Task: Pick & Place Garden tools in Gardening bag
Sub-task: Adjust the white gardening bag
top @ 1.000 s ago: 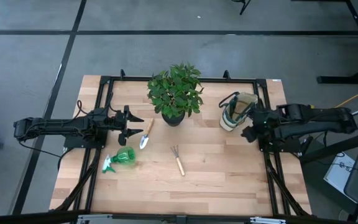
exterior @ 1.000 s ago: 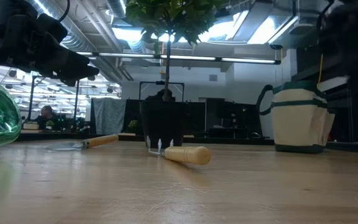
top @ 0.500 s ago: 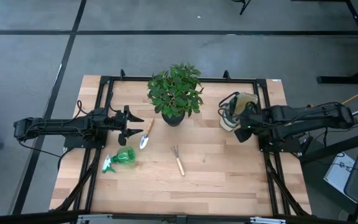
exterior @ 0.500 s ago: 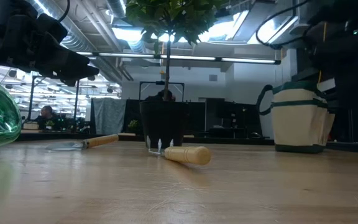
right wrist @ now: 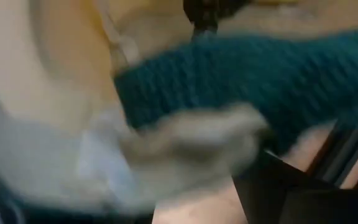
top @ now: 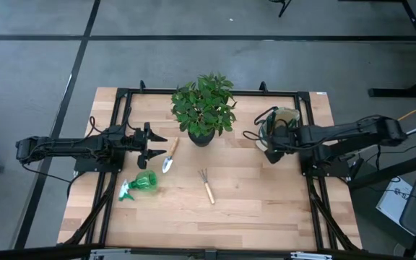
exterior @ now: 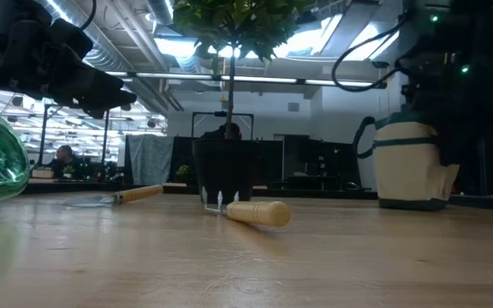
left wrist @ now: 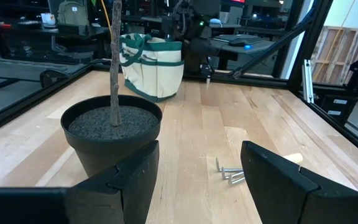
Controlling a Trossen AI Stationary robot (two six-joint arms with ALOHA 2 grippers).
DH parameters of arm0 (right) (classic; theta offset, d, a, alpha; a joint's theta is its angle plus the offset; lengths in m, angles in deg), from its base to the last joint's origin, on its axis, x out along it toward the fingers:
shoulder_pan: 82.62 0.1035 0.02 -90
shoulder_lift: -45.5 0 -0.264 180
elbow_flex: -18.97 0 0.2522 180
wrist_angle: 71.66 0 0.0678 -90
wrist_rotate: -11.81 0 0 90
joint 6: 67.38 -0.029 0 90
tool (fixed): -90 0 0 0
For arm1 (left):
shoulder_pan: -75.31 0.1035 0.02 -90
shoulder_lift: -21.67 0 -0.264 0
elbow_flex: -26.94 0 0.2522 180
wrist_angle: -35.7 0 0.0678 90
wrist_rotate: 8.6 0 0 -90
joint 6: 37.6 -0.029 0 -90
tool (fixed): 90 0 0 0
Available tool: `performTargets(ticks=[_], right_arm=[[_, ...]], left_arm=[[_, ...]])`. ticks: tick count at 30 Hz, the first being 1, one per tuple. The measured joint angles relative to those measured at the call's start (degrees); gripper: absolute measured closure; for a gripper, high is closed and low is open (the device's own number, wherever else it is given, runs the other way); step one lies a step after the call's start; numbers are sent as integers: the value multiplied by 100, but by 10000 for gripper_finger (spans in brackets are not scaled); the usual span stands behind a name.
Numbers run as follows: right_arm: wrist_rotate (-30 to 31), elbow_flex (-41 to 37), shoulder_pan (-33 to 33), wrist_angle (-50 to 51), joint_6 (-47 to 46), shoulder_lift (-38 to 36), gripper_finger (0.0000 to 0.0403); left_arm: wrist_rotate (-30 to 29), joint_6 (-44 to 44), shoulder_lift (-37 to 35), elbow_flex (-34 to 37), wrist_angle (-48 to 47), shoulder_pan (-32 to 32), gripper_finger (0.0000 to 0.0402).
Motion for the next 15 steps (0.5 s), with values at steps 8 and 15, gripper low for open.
performTargets(ticks=[8,15], right_arm=[[492,0,0,-807,114,415,217],[608,-2,0,-1530,107,760,217]], left_arm=[[-1,1,1,-2,-1,0,178],[-1,0,0,0,0,0,178]])
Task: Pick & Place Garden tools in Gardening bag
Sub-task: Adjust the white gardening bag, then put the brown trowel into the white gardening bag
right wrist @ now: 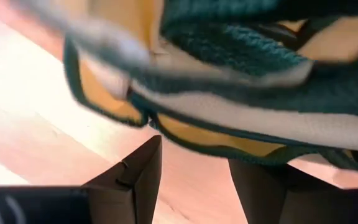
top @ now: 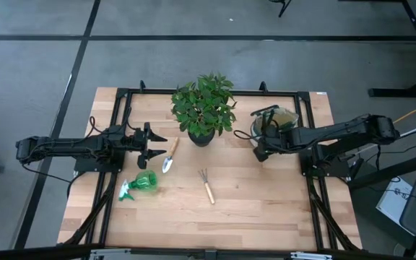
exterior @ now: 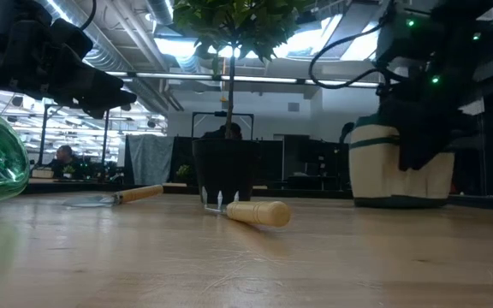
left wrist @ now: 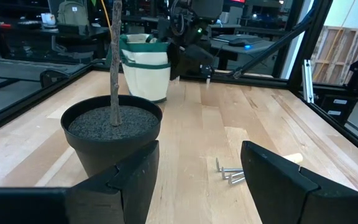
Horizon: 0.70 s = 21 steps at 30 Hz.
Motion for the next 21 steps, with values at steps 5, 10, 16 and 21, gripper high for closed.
performTargets(ticks=[5,10,16,21], right_arm=[[292,0,-4,-500,85,307,217],[335,0,-4,-1047,385,541,217],[275,-2,19,-1717,984,510,217],[226,64,213,-1786,1352,217,217]], left_arm=[[1,-1,0,-2,0,-2,178],[2,-1,0,-1,1,0,178],[0,0,0,-2,1,0,178],[2,1,1,-2,-1,0,178]])
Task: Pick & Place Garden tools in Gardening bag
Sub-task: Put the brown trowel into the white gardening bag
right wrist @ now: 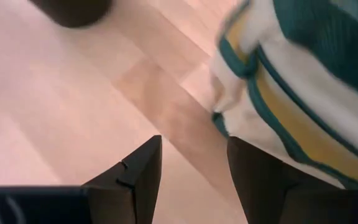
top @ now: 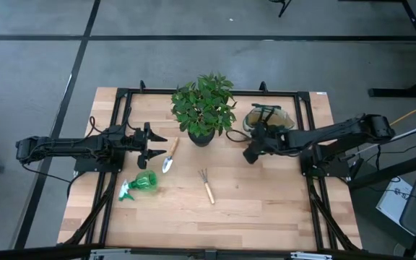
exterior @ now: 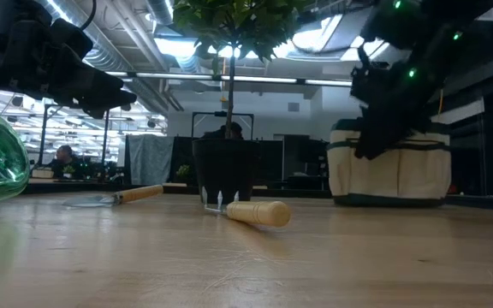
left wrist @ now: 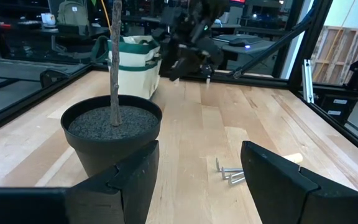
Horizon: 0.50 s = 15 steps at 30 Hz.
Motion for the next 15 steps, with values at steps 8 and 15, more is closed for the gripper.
performTargets(ticks=[8,15], right_arm=[[-332,4,587,301,284,-808,217],[-543,4,1350,365,1057,-1432,217]], left_arm=[[-1,-2,-1,0,1,0,178],[0,-1,-2,0,2,-1,178]])
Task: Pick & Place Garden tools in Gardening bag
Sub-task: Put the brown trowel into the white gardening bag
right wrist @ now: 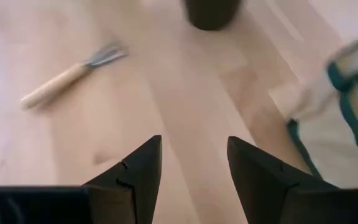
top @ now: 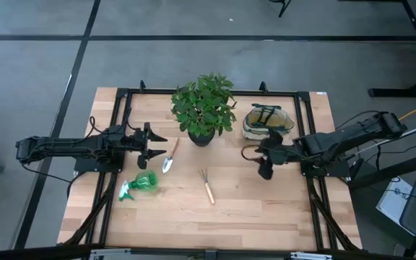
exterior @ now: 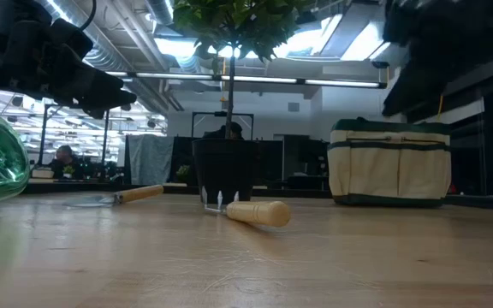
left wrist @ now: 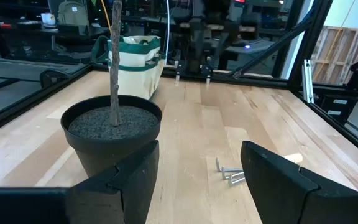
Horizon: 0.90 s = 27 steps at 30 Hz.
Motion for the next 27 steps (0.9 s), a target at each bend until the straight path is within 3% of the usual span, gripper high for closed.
performTargets(ticks=[6,9,16,21,27], right_arm=[[-5,-85,535,-755,1147,-298,217],[-39,-404,689,-1921,1875,-322,217],[-1340,-1345,634,-4590,3111,-364,217],[-1933,-1579,488,-4929,3657,-529,217],[-1971,-1788,70,-5147,4020,-621,217]], left_arm=[[-2,1,2,0,0,1,178],[-1,2,2,2,-1,1,178],[0,2,2,0,0,1,178],[-1,1,2,1,0,1,178],[0,0,0,1,0,0,178]])
